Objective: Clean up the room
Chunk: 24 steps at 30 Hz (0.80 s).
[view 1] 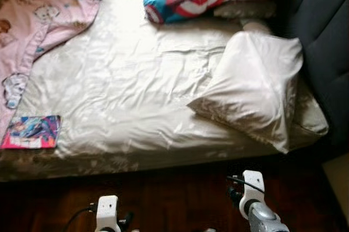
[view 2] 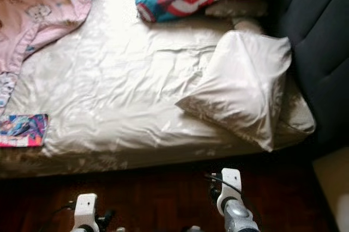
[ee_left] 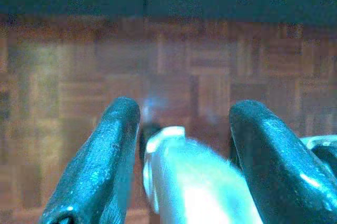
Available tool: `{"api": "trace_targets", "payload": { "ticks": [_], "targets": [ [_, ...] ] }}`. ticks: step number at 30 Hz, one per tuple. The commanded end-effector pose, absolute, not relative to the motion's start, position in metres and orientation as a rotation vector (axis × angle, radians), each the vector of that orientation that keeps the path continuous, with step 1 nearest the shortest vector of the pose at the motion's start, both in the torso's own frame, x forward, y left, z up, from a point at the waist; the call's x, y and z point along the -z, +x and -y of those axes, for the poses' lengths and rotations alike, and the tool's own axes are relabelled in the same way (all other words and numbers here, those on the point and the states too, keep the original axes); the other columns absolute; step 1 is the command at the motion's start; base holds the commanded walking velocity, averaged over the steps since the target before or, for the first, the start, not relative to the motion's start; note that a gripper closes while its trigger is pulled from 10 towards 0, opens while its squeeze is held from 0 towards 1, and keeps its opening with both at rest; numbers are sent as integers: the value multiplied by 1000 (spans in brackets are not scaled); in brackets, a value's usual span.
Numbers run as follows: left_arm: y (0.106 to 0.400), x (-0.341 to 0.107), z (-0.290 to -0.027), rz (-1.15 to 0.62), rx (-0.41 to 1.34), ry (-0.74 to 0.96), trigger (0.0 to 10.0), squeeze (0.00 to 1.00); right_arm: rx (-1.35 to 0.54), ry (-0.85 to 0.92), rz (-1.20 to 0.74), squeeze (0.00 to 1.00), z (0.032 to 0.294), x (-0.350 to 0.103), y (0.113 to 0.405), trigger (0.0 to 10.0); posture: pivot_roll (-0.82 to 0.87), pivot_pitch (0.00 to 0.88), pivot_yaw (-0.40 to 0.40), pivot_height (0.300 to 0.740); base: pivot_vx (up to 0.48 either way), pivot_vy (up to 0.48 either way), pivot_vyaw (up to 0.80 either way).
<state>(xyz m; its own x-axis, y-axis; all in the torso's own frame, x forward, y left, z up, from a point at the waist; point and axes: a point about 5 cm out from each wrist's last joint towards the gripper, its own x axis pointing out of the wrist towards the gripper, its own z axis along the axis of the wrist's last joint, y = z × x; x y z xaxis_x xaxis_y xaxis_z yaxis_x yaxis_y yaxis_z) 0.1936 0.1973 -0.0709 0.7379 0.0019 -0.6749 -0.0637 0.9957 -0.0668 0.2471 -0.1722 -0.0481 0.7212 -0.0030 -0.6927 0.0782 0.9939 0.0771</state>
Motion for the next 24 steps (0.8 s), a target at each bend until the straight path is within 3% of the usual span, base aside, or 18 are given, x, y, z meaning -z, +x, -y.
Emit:
{"api": "trace_targets", "payload": {
  "ticks": [1,24],
  "targets": [
    [174,79,-209,-800,-68,-76,10000,0,25,125,-791,0,162,54,240,10000,79,197,-61,740,296,0,0],
    [168,80,-219,-815,-78,-77,10000,0,21,131,-786,0,161,54,240,10000,58,196,-55,740,296,0,0]
  ]
}}
